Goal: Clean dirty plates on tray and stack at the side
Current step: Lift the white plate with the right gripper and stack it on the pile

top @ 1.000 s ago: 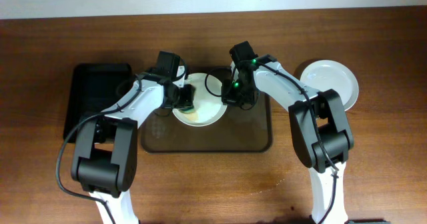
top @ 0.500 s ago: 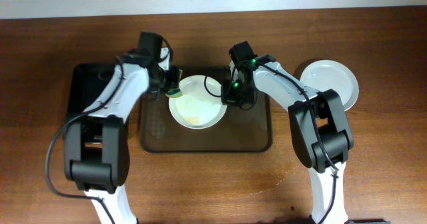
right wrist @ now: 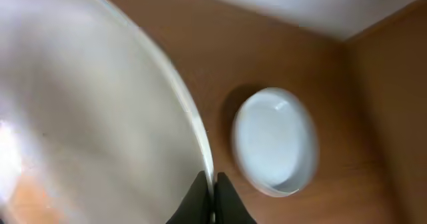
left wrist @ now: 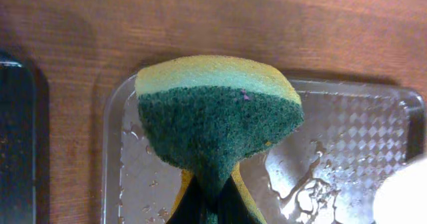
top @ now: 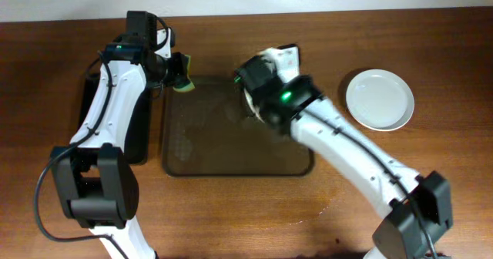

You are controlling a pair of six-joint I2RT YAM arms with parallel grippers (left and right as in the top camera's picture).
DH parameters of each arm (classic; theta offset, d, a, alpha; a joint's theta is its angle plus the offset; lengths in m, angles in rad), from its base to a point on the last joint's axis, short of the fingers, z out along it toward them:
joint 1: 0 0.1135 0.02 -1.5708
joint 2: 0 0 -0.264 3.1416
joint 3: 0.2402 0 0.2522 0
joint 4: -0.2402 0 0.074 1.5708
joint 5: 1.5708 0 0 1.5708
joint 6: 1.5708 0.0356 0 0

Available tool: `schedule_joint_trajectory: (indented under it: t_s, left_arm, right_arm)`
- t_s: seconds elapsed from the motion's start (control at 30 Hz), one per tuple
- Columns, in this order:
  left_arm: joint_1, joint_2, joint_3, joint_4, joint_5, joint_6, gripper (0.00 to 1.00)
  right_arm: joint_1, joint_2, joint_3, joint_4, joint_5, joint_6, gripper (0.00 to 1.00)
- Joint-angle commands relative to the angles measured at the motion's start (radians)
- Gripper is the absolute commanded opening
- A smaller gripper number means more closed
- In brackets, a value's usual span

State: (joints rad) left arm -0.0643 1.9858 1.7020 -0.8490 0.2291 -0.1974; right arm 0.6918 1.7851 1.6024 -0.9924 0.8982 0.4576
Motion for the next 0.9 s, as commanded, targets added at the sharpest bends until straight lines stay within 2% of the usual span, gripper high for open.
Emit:
schedule_joint_trajectory:
  t_s: [0.0, 0.07, 0.2, 0.23, 0.33, 0.4, 0.47, 0.5, 0.6, 0.63, 0.73, 0.87]
  left_arm:
    - [-0.001, 0.029, -0.009, 0.002, 0.011, 0.013, 0.01]
    - [-0.001, 0.045, -0.009, 0.001, 0.011, 0.013, 0.01]
    - [-0.005, 0.049, -0.012, -0.001, 0.011, 0.013, 0.01]
    - [-0.01, 0.049, -0.013, 0.0, 0.011, 0.013, 0.01]
    - [-0.011, 0.049, -0.013, -0.001, 0.011, 0.013, 0.01]
    - [-0.011, 0.049, -0.013, -0.002, 0.011, 0.013, 0.01]
    - [-0.011, 0.049, -0.013, -0.001, 0.011, 0.013, 0.01]
    - [-0.011, 0.049, -0.013, -0.001, 0.011, 0.013, 0.01]
    - [-0.012, 0.051, -0.013, -0.001, 0.011, 0.013, 0.01]
    - [-0.011, 0.053, -0.013, -0.001, 0.011, 0.013, 0.01]
    - [-0.011, 0.062, -0.013, -0.001, 0.011, 0.013, 0.01]
    - [-0.011, 0.062, -0.013, 0.003, -0.02, 0.013, 0.01]
  right_arm:
    - [0.125, -0.005, 0.004, 0.005, 0.519, 0.132, 0.04]
    - [0.167, -0.005, 0.004, 0.008, 0.58, 0.131, 0.04]
    - [0.17, -0.005, 0.004, 0.012, 0.548, 0.154, 0.04]
    - [0.165, -0.005, 0.004, 0.013, 0.497, 0.158, 0.04]
    - [0.082, -0.016, 0.004, -0.01, 0.074, 0.162, 0.04]
    - [-0.026, -0.041, 0.004, -0.014, -0.177, 0.161, 0.04]
    - [-0.2, -0.072, 0.004, -0.014, -0.44, 0.132, 0.04]
    - [-0.248, -0.076, 0.004, -0.013, -0.507, 0.113, 0.04]
    - [-0.54, -0.078, 0.004, -0.027, -0.793, -0.001, 0.04]
    - [-0.656, -0.077, 0.004, -0.042, -0.827, -0.009, 0.04]
    - [-0.887, -0.065, -0.015, -0.042, -0.801, -0.017, 0.04]
    - [-1.0, 0.041, -0.068, 0.007, -0.789, -0.032, 0.04]
